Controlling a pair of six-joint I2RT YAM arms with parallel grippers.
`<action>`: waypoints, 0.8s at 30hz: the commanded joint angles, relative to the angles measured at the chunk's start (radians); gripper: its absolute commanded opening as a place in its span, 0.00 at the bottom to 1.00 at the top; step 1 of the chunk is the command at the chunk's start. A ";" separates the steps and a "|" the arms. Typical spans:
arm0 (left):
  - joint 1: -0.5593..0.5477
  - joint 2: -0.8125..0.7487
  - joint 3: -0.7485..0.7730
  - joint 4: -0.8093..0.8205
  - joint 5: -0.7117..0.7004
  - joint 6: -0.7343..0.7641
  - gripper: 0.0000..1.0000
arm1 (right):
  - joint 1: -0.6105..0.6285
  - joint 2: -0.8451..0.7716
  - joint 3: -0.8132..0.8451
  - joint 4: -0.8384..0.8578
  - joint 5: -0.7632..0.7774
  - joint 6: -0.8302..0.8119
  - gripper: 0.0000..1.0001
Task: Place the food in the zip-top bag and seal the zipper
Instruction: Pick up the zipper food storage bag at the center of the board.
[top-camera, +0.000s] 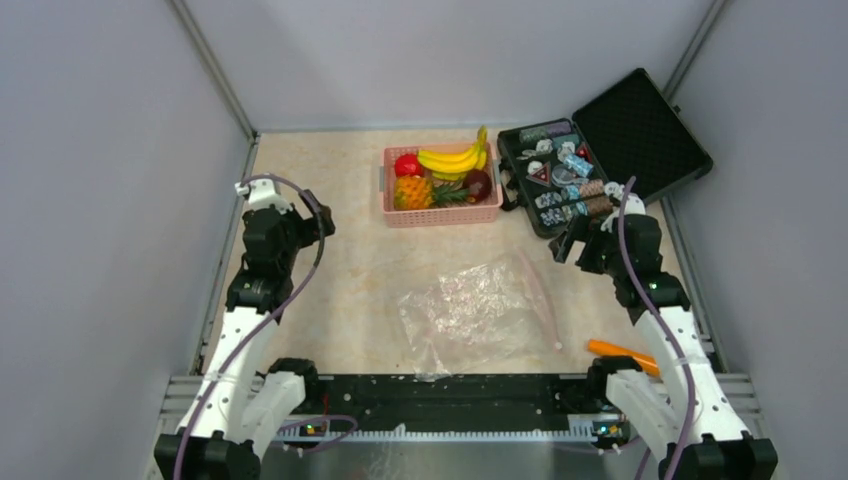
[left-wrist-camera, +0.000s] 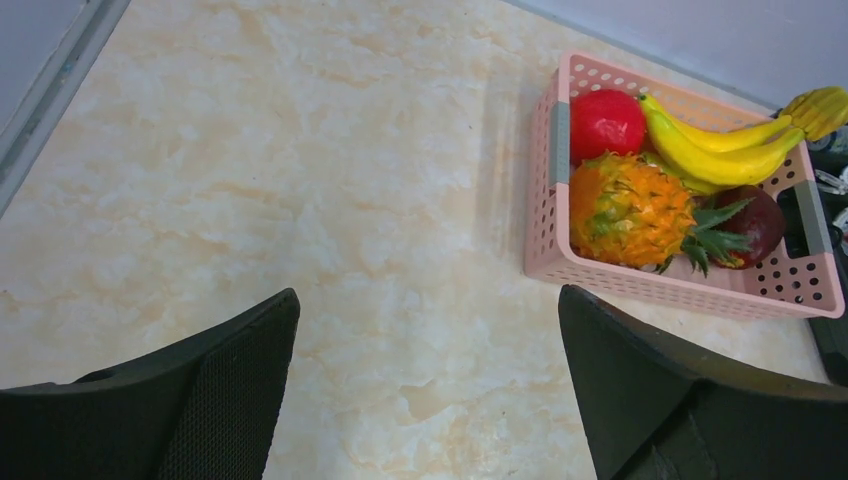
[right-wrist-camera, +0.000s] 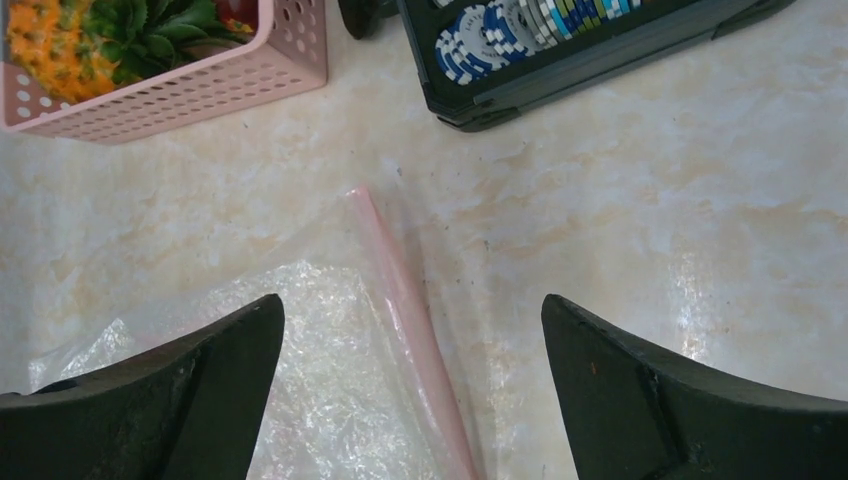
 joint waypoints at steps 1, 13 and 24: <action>0.006 0.014 -0.011 0.034 -0.080 -0.099 0.99 | 0.007 0.000 -0.042 0.043 0.063 0.083 0.99; 0.007 0.025 0.045 -0.104 0.251 -0.095 0.99 | 0.007 -0.185 -0.179 0.045 0.008 0.221 0.92; 0.007 0.023 -0.007 -0.026 0.593 -0.124 0.99 | 0.006 0.016 -0.227 0.056 -0.166 0.317 0.80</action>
